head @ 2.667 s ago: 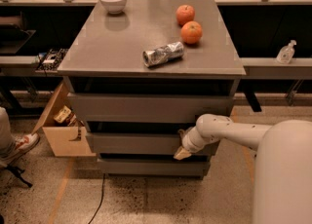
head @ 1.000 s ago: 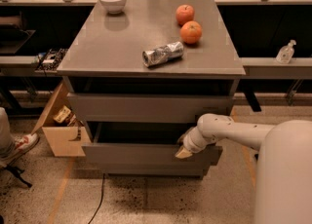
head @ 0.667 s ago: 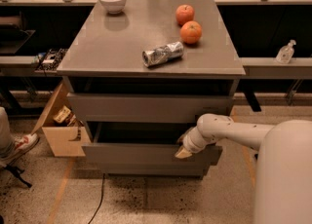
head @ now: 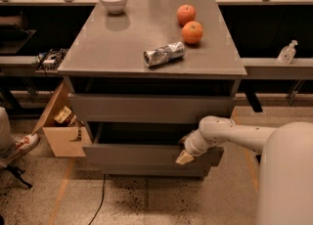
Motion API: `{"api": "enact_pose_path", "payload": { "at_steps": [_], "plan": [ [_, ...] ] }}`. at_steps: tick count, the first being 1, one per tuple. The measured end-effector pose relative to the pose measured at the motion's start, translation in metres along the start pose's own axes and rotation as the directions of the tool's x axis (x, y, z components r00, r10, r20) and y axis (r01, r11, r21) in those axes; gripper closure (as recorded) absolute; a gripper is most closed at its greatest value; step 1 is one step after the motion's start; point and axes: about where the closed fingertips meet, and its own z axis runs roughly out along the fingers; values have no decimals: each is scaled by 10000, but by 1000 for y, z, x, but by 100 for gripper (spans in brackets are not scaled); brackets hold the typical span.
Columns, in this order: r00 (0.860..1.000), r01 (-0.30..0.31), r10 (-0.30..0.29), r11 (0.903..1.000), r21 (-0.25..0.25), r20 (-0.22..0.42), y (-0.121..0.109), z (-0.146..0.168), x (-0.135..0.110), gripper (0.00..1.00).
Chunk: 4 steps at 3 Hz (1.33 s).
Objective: Open middle drawer
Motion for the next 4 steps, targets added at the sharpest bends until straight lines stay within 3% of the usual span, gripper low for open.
{"api": "enact_pose_path", "payload": {
  "at_steps": [1, 2, 3, 4],
  "plan": [
    [9987, -423, 420, 9990, -115, -297, 13, -2, 19, 0],
    [9942, -898, 888, 9959, -135, -602, 27, -4, 35, 0],
    [9936, -944, 935, 9955, -123, -630, 28, -6, 36, 0],
    [9793, -1719, 1715, 9851, 57, -1074, 56, -16, 55, 0]
  ]
}}
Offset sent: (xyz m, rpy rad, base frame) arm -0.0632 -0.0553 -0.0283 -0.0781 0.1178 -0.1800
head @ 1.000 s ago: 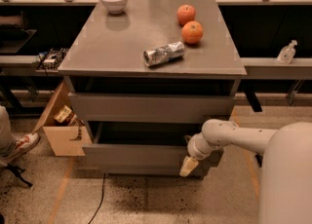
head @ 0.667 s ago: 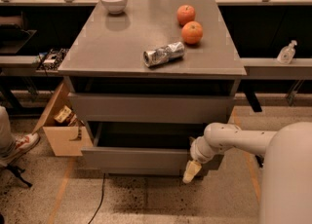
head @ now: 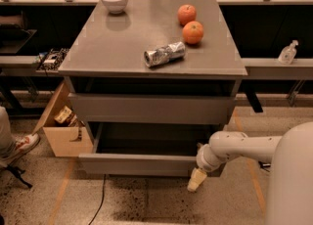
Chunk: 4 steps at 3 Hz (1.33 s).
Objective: Open middle drawer
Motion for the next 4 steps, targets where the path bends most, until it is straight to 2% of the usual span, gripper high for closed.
{"api": "enact_pose_path", "payload": {
  "at_steps": [1, 2, 3, 4],
  "plan": [
    [9954, -818, 841, 9954, 499, -454, 26, -22, 21, 0],
    [9854, -1520, 1569, 9857, 732, -666, 57, -39, 40, 0],
    [9772, -1927, 1990, 9776, 849, -739, 77, -50, 52, 0],
    [9736, -2108, 2165, 9743, 788, -723, 93, -52, 59, 18]
  ]
}}
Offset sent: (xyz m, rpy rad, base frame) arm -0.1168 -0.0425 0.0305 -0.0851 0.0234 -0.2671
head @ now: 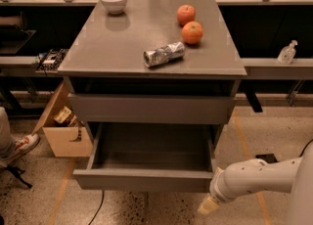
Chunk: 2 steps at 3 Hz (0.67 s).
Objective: Open middle drawer
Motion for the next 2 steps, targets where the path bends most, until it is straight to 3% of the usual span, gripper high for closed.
{"api": "enact_pose_path", "payload": {
  "at_steps": [2],
  "plan": [
    [9998, -193, 193, 9998, -47, 45, 10, -9, 8, 64]
  ]
}}
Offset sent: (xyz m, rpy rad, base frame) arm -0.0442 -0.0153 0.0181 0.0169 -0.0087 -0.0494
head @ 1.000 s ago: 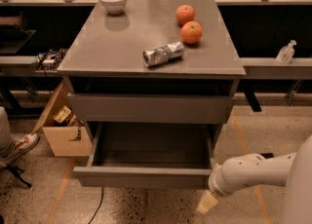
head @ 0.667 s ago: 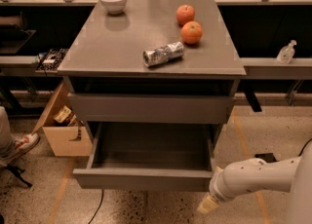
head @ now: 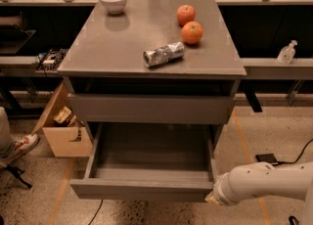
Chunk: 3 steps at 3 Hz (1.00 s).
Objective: Open middle drawer
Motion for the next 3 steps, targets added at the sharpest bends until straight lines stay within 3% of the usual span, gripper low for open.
{"api": "enact_pose_path", "payload": {
  "at_steps": [1, 2, 3],
  "plan": [
    [10000, -1, 1, 10000, 1, 1, 0, -7, -2, 87],
    [10000, -3, 3, 10000, 3, 0, 0, -8, -2, 100],
    [10000, -41, 41, 10000, 53, -2, 0, -11, -1, 100]
  ]
}}
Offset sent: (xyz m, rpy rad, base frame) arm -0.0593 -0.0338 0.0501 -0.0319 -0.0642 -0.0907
